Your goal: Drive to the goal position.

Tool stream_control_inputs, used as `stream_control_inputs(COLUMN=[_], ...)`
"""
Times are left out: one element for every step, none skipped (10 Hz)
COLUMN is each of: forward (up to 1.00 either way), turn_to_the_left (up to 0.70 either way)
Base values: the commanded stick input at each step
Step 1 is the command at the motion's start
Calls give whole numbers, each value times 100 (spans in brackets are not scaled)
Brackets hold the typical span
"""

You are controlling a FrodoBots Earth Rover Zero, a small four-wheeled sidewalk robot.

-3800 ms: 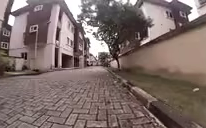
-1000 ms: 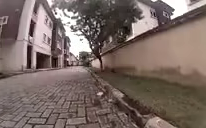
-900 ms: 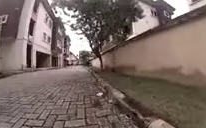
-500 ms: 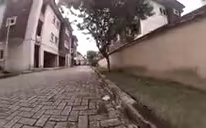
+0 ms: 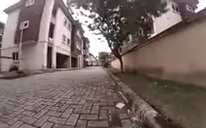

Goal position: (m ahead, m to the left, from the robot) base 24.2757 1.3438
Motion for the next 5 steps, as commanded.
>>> stream_control_inputs(forward=[50,50,50,50,50], turn_to_the_left=[0,0,0,0,0])
